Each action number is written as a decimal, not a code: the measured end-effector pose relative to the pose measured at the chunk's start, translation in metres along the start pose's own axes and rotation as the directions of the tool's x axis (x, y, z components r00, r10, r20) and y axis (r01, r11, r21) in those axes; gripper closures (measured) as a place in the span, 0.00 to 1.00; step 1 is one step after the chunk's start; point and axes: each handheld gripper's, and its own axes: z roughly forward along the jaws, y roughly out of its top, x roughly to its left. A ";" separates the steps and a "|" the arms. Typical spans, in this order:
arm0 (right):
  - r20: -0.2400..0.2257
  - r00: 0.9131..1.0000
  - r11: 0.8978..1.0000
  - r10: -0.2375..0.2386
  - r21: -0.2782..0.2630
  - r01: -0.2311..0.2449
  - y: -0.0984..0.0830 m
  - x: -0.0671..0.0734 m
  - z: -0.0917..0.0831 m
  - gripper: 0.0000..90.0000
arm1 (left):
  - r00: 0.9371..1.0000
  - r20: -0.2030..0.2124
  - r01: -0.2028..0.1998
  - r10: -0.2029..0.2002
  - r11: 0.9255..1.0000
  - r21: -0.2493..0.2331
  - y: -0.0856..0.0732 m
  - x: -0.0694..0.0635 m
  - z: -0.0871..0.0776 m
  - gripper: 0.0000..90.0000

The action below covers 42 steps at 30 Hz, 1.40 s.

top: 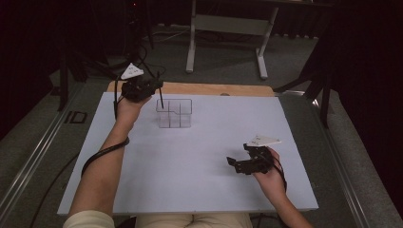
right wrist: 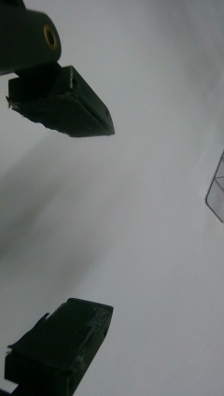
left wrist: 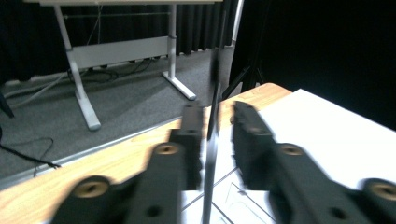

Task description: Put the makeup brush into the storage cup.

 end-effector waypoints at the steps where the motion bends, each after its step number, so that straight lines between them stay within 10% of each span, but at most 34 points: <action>1: 0.000 1.000 1.000 0.000 0.000 0.000 0.000 0.000 0.000 0.13 | 1.000 -0.009 0.010 -0.010 1.000 0.006 0.001 -0.001 0.000 0.63; 8: 0.003 1.000 1.000 -0.004 -0.004 0.004 0.000 0.000 0.000 0.13 | 0.997 -0.057 0.046 -0.043 0.998 0.041 0.006 -0.004 -0.003 0.22; 16: 0.006 1.000 1.000 -0.002 -0.011 0.002 0.001 0.000 -0.001 0.13 | 0.997 -0.076 0.017 -0.010 0.996 0.089 0.009 -0.010 -0.008 0.02; 42: 0.003 1.000 1.000 -0.015 -0.018 0.015 0.003 0.005 0.000 0.13 | 0.999 -0.020 -0.040 0.041 0.997 0.073 -0.005 -0.036 -0.059 0.01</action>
